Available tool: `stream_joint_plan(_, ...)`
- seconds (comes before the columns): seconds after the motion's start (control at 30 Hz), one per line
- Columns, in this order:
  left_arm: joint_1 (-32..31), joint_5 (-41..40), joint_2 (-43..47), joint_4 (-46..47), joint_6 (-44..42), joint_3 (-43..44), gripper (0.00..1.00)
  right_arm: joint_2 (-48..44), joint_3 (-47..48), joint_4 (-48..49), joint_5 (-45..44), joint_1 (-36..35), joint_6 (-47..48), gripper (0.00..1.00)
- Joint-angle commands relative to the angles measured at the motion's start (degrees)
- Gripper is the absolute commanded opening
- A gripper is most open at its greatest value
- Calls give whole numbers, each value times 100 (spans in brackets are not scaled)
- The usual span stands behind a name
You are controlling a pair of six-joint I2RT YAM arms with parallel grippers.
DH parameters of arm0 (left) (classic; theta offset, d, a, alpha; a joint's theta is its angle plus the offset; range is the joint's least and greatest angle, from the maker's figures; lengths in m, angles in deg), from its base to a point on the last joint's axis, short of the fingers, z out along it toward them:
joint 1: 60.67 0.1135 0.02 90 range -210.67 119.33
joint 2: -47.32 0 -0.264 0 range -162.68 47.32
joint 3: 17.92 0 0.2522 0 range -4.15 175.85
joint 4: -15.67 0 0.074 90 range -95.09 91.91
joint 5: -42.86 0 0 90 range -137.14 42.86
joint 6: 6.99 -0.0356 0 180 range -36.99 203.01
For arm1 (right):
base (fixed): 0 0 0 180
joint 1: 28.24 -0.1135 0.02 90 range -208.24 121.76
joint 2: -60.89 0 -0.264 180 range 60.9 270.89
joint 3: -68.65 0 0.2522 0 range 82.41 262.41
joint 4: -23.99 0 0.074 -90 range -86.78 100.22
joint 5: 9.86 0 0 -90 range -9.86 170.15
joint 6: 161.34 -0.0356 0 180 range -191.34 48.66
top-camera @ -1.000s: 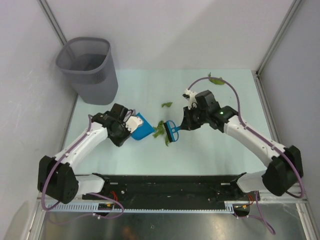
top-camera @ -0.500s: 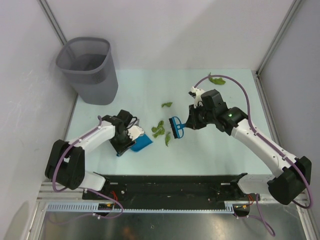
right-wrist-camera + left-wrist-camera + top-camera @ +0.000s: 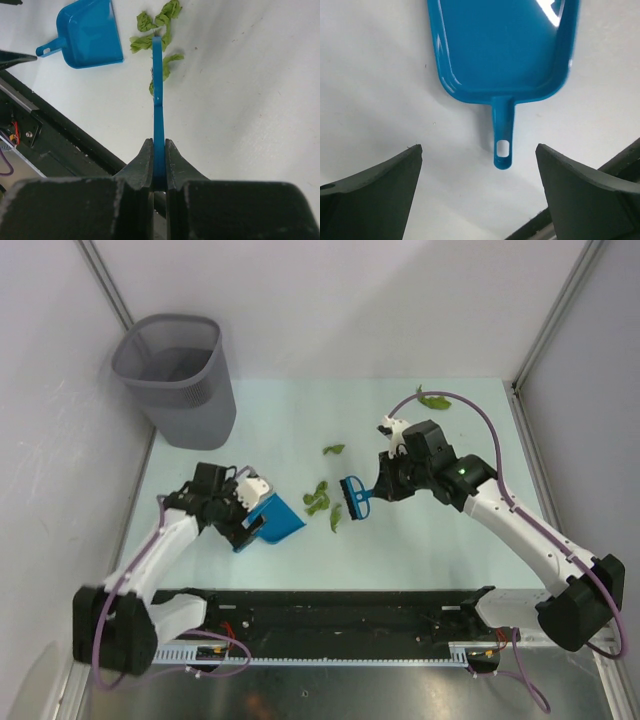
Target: Sweep away the paper scraps from the table
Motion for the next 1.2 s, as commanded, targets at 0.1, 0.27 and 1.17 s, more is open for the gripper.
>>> stream_joint_plan(0.1,61,561,992,424,-598,-1083,100,-130,190,143,-30,-147,-51,0)
stream_joint_plan(0.27,61,-325,791,1109,-536,-1462,100,-148,190,169,-100,-165,-104,0)
stream_joint_plan(1.17,-930,-1303,114,-57,-281,-566,0,255,208,-279,-1558,29,-429,0)
